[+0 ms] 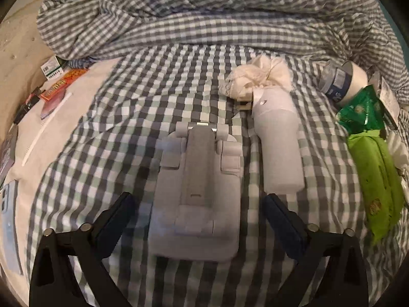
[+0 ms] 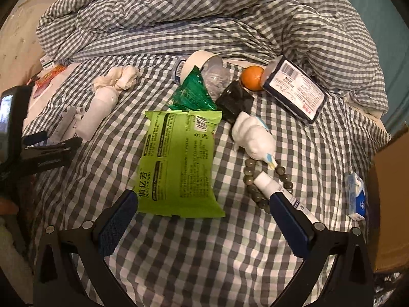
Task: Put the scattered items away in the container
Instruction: 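Move left gripper to white plastic stand while right gripper approaches green wipes pack, then close left gripper on white stand while right gripper grasps green wipes pack, then carry white stand with left gripper while right carries wipes pack into box, release, then withdraw both open grippers from the box back over the bed, then grasp white bottle with left gripper while right gripper grasps white-blue plush toy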
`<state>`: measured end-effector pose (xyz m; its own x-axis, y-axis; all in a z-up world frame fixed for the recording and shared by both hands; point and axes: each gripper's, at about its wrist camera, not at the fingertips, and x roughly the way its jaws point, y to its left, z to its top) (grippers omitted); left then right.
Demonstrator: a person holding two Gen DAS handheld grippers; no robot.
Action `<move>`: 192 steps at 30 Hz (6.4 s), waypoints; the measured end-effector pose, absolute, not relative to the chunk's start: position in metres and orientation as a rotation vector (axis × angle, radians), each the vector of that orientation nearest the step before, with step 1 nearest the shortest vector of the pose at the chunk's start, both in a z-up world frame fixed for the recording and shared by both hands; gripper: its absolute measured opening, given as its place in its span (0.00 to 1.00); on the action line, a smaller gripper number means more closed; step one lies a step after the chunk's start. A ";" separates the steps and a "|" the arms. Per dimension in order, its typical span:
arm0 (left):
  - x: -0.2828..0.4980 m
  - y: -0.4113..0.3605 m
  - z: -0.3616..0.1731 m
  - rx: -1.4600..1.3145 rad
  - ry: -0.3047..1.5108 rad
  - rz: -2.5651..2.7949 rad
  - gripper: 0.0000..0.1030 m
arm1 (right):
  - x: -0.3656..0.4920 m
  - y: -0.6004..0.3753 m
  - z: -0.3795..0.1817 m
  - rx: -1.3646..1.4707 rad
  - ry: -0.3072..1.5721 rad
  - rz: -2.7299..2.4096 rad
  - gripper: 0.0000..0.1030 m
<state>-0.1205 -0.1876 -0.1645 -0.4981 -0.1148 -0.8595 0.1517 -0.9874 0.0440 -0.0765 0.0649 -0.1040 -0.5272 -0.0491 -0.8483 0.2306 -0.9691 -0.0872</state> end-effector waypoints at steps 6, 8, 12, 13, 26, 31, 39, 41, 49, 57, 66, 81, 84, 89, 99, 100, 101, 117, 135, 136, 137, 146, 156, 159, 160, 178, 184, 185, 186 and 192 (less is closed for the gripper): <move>-0.119 -0.187 -0.164 1.474 0.096 -2.643 0.64 | -0.084 0.059 -0.104 1.434 0.296 -2.605 1.00; -0.116 -0.186 -0.160 1.465 0.090 -2.638 0.64 | -0.085 0.056 -0.105 1.434 0.294 -2.605 1.00; -0.101 -0.180 -0.140 1.385 0.054 -2.642 0.64 | -0.088 0.052 -0.105 1.431 0.312 -2.597 1.00; -0.097 -0.180 -0.135 1.366 0.050 -2.645 0.64 | -0.089 0.052 -0.106 1.433 0.311 -2.596 1.00; -0.059 -0.187 -0.082 1.229 0.073 -2.687 0.64 | -0.134 0.028 -0.157 1.623 0.297 -2.501 1.00; -0.057 -0.191 -0.085 1.237 0.084 -2.685 0.64 | -0.133 0.023 -0.165 1.628 0.291 -2.479 0.74; -0.049 -0.177 -0.067 1.198 0.064 -2.739 0.64 | -0.112 0.035 -0.144 1.572 0.197 -2.498 0.71; -0.047 -0.170 -0.060 1.181 0.050 -2.754 0.64 | -0.104 0.040 -0.132 1.544 0.169 -2.504 0.71; -0.045 -0.123 -0.024 1.122 -0.048 -2.850 0.64 | -0.074 0.074 -0.073 1.403 0.088 -2.593 0.71; -0.054 -0.033 0.010 1.146 -0.124 -3.021 0.64 | -0.049 0.157 -0.019 1.334 0.002 -2.721 0.71; -0.057 0.132 0.062 1.123 -0.211 -3.290 0.64 | -0.005 0.300 0.039 1.242 -0.051 -2.972 0.71; -0.058 0.333 0.073 1.309 -0.353 -3.483 0.64 | 0.022 0.469 0.049 1.405 -0.216 -3.137 0.71; -0.056 0.357 0.061 1.350 -0.382 -3.478 0.64 | 0.014 0.487 0.039 1.446 -0.220 -3.135 0.71; -0.059 0.387 0.038 1.416 -0.445 -3.459 0.65 | 0.007 0.511 0.013 1.551 -0.242 -3.093 0.71; -0.063 0.409 0.017 1.391 -0.551 -3.433 0.75 | -0.001 0.530 -0.017 1.645 -0.228 -3.083 0.78; -0.063 0.408 0.018 1.358 -0.567 -3.419 0.91 | -0.001 0.530 -0.015 1.647 -0.204 -3.114 0.87; -0.063 0.408 0.019 1.320 -0.589 -3.380 0.98 | -0.001 0.530 -0.012 1.649 -0.181 -3.146 0.92; -0.048 0.352 0.055 1.261 -0.468 -3.363 1.00 | 0.017 0.506 0.027 1.560 -0.181 -3.202 0.92; -0.025 0.174 0.040 1.342 -0.290 -3.119 1.00 | 0.034 0.366 0.034 1.430 -0.075 -3.071 0.92; -0.024 0.164 0.038 1.341 -0.276 -3.107 1.00 | 0.034 0.355 0.034 1.420 -0.064 -3.059 0.92; -0.023 0.151 0.037 1.336 -0.263 -3.094 1.00 | 0.034 0.345 0.034 1.411 -0.054 -3.050 0.92; -0.019 0.048 0.033 1.297 -0.150 -2.989 1.00 | 0.017 0.247 0.032 1.353 0.058 -2.949 0.92; -0.032 -0.056 0.019 1.294 -0.046 -2.843 1.00 | -0.015 0.161 0.022 1.340 0.130 -2.822 0.92; -0.040 -0.074 0.013 1.294 -0.015 -2.811 1.00 | -0.028 0.144 0.016 1.345 0.144 -2.792 0.92; -0.043 -0.081 0.010 1.294 -0.006 -2.804 1.00 | -0.032 0.140 0.013 1.350 0.149 -2.784 0.92; -0.124 -0.130 -0.083 1.394 0.079 -2.667 1.00 | -0.114 0.119 -0.073 1.559 0.199 -2.658 0.92; -0.148 -0.134 -0.117 1.460 0.086 -2.627 1.00 | -0.139 0.115 -0.093 1.605 0.210 -2.636 0.92; -0.151 -0.135 -0.121 1.469 0.084 -2.619 1.00 | -0.143 0.116 -0.097 1.618 0.213 -2.636 0.92; -0.154 -0.135 -0.125 1.476 0.081 -2.612 1.00 | -0.147 0.116 -0.102 1.632 0.213 -2.632 0.92; -0.165 -0.133 -0.146 1.503 0.074 -2.592 1.00 | -0.164 0.118 -0.121 1.679 0.210 -2.608 0.92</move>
